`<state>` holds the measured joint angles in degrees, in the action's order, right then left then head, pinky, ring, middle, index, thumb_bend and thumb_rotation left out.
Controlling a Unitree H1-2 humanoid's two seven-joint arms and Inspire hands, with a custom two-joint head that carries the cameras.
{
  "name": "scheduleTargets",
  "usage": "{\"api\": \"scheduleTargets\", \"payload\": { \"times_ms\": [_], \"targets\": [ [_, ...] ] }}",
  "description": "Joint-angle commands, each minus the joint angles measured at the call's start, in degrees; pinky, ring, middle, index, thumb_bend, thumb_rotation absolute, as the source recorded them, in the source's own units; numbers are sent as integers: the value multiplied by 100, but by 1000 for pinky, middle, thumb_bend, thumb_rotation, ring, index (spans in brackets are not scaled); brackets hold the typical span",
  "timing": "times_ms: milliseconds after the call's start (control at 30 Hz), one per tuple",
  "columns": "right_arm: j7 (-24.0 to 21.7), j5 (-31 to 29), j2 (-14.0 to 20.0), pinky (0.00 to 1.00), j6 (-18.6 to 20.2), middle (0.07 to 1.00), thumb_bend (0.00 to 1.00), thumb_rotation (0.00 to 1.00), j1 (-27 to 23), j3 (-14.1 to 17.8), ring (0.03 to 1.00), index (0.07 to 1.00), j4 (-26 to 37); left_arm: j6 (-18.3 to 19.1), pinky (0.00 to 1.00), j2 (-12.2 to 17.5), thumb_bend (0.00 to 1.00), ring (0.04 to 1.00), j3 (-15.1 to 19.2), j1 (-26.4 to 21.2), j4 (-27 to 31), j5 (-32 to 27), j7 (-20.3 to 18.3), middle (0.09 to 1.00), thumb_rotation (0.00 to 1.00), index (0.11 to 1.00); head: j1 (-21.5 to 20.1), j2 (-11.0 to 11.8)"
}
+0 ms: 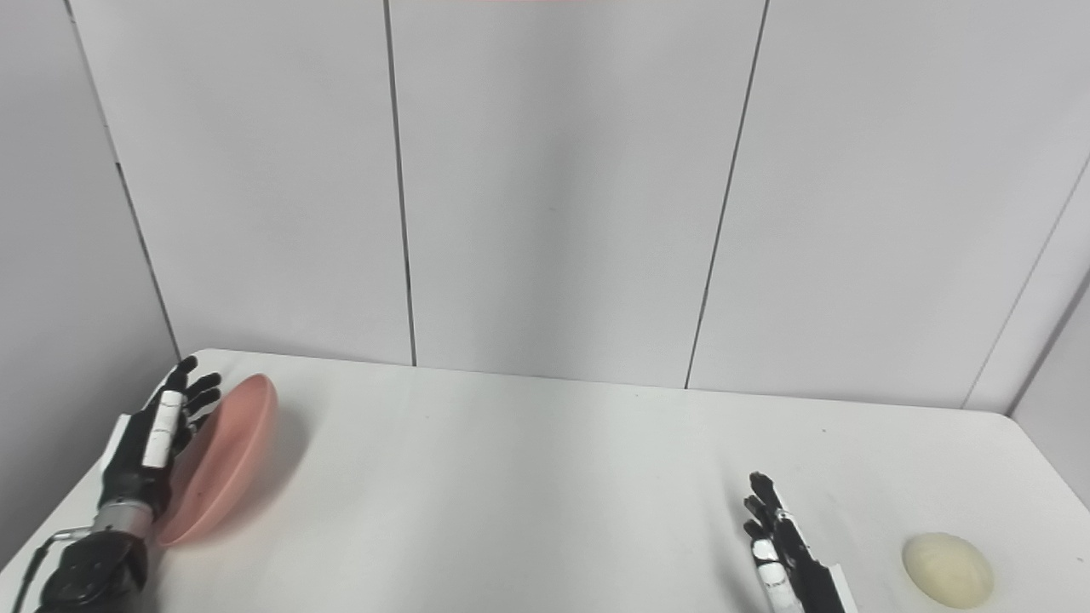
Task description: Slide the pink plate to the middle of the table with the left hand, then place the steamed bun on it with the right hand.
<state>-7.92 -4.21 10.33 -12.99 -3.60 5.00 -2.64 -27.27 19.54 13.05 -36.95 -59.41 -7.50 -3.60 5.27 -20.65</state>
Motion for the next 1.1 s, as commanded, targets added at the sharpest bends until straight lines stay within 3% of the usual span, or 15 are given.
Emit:
{"api": "scheduleTargets", "payload": {
  "times_ms": [0,167,300,433,600,1067],
  "targets": [
    [35,-14,-120,940,-168,965,600,940,407,-55,952,941,-395,35,781,-206,940,855,-115,144,-121,85,21,837,937,899,1,-7],
    [-1,-29,-103,946,-167,969,599,940,405,-60,958,945,-393,37,898,-307,927,850,-211,186,18,123,106,835,934,897,-4,-11],
    [3,-11,-96,942,-187,967,598,936,398,-61,953,942,-405,36,910,-365,896,853,-269,219,147,92,47,845,922,907,-11,-18],
    [12,9,-96,938,-207,965,608,943,389,-60,951,941,-421,38,915,-380,831,847,-516,315,371,439,202,836,961,913,16,-15],
    [16,37,-98,940,-197,967,619,948,388,-75,953,942,-405,36,936,-481,844,864,-634,319,477,577,305,835,944,908,7,-30],
    [52,131,-131,933,-191,965,618,948,347,-97,951,940,-436,118,931,-884,915,864,-577,-57,244,203,27,851,948,910,-31,-15]
  ]
}}
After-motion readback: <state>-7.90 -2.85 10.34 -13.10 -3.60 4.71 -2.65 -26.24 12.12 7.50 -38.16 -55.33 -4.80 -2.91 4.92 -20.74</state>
